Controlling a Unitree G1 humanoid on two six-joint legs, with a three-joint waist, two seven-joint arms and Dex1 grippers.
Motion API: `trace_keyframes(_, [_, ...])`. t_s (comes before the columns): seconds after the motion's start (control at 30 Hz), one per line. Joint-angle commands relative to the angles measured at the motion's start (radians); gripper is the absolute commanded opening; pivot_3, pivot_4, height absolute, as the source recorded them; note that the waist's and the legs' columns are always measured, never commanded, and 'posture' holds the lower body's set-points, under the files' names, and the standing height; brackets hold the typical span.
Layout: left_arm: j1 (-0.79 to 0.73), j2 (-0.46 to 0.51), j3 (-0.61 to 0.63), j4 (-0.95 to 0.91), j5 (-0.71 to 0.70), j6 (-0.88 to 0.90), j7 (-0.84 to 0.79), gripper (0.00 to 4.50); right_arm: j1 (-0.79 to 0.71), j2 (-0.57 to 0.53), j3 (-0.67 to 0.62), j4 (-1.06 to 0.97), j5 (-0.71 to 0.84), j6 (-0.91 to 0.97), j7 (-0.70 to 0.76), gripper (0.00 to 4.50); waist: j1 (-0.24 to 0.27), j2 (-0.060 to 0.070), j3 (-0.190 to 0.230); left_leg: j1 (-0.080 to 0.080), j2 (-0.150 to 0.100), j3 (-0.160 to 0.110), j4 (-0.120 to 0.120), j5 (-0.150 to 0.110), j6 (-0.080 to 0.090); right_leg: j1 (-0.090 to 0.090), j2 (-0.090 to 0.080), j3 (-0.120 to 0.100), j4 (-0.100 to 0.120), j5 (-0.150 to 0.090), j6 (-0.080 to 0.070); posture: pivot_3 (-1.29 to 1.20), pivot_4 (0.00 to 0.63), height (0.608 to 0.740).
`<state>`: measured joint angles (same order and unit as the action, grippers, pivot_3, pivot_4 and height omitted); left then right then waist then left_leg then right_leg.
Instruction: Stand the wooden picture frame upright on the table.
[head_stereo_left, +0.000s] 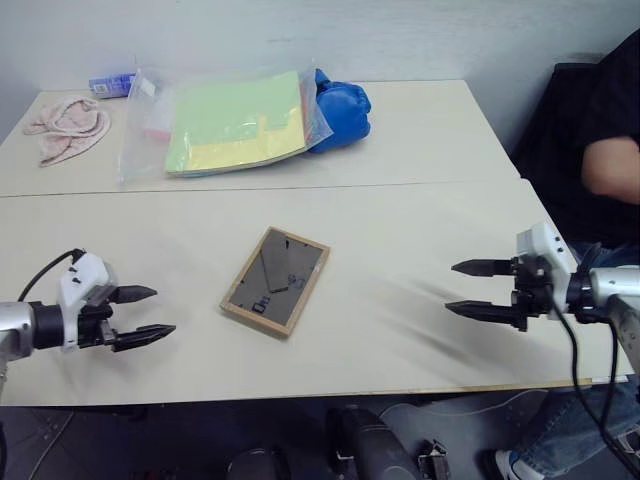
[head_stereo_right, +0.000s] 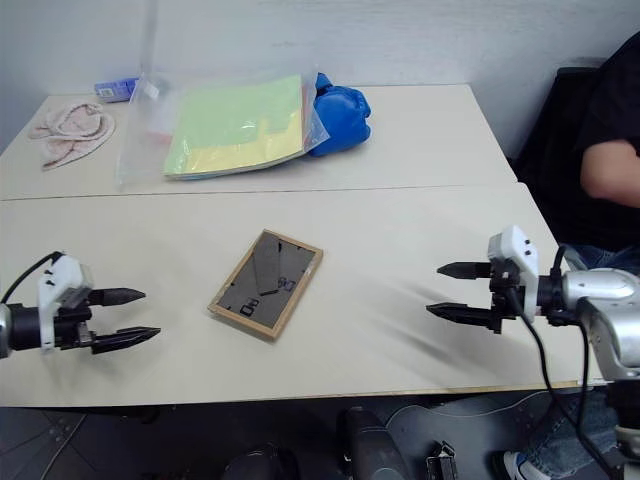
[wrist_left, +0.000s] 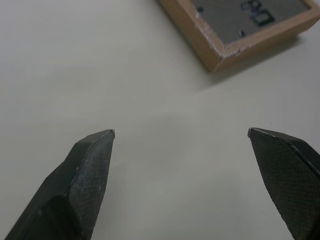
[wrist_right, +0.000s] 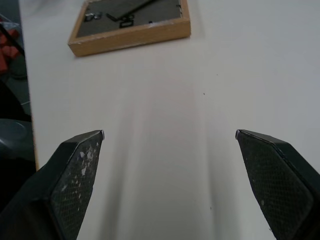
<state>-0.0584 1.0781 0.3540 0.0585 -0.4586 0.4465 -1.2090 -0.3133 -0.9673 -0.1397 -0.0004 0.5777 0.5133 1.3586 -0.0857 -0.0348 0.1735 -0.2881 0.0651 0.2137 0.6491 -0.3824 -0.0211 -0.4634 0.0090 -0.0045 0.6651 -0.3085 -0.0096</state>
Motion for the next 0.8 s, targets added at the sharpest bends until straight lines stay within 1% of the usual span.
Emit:
trace_keyframes(0.03, [-0.04,0.028,0.019,0.019,-0.023,0.017,-0.031,4.5,-0.004,-0.009,-0.018,-0.038,0.034,0.028,0.018,4.34,0.0,0.0,0.0,0.0,0.0,0.0,0.0,0.0,0.0,0.0,0.0,0.0,-0.001,0.0,0.0,0.0,0.15,0.74])
trace_keyframes(0.17, [-0.082,0.0,0.003,0.039,0.012,0.016,0.039,4.5,-0.001,0.013,-0.014,-0.065,0.026,0.036,-0.021,4.34,-0.003,0.0,0.0,-0.001,0.0,0.0,-0.001,0.0,0.0,-0.001,0.0,0.0,-0.001,0.0,0.0,0.0,0.15,0.74])
trace_keyframes(0.3, [-0.073,-0.02,0.007,0.028,0.008,-0.008,0.037,4.5,0.025,0.024,-0.023,-0.095,0.026,0.04,-0.048,4.34,0.001,0.0,0.0,-0.002,0.0,0.0,0.0,0.0,0.0,-0.001,0.0,0.0,-0.001,0.0,0.0,0.0,0.15,0.74])
trace_keyframes(0.43, [-0.088,-0.027,-0.02,0.048,0.034,-0.04,0.038,4.5,0.036,0.024,-0.02,-0.115,0.02,0.028,-0.063,4.34,0.001,0.0,0.0,-0.002,0.0,-0.001,0.0,0.0,0.0,-0.001,0.0,-0.001,-0.001,0.0,0.0,0.0,0.15,0.74])
trace_keyframes(0.5, [-0.139,-0.04,-0.081,0.089,0.075,-0.094,0.027,4.12,0.016,0.036,0.012,-0.119,0.003,0.007,-0.062,4.5,0.002,0.0,0.0,-0.002,0.0,-0.001,0.001,0.0,0.0,0.0,0.0,-0.001,-0.001,0.0,0.001,0.0,0.15,0.74])
trace_keyframes(0.57, [-0.199,-0.054,-0.149,0.129,0.115,-0.145,0.006,3.65,-0.016,0.055,0.044,-0.116,-0.015,-0.002,-0.071,4.14,0.003,0.0,0.0,-0.002,0.0,-0.001,0.003,0.0,0.0,0.0,0.0,-0.001,0.0,0.0,0.001,0.0,0.15,0.74])
trace_keyframes(0.6, [-0.245,-0.071,-0.19,0.156,0.138,-0.161,0.001,3.28,-0.033,0.065,0.07,-0.114,-0.028,-0.013,-0.062,3.92,0.001,0.0,0.0,-0.002,0.0,-0.001,0.004,0.0,0.0,0.0,0.0,-0.001,0.001,0.0,0.001,0.0,0.15,0.74])
trace_keyframes(0.63, [-0.278,-0.083,-0.219,0.177,0.154,-0.173,-0.002,3.02,-0.045,0.07,0.088,-0.113,-0.038,-0.022,-0.054,3.66,0.002,0.0,0.0,-0.002,0.0,-0.001,0.005,0.0,0.0,0.0,0.0,-0.001,0.002,0.001,0.001,0.0,0.15,0.74])
trace_keyframes(0.7, [-0.339,-0.109,-0.276,0.224,0.192,-0.207,-0.014,2.39,-0.068,0.084,0.133,-0.098,-0.072,-0.051,-0.041,2.96,0.002,0.0,0.0,-0.003,0.0,-0.001,0.007,0.0,0.0,0.0,0.0,-0.001,0.003,0.001,0.001,0.0,0.15,0.74])
trace_keyframes(0.8, [-0.448,-0.18,-0.38,0.307,0.27,-0.278,-0.02,1.39,-0.145,0.155,0.241,-0.035,-0.169,-0.132,-0.056,1.87,0.0,0.0,0.0,-0.005,0.0,-0.001,0.01,0.0,0.0,-0.001,0.0,-0.001,0.005,0.001,0.001,0.0,0.15,0.74])
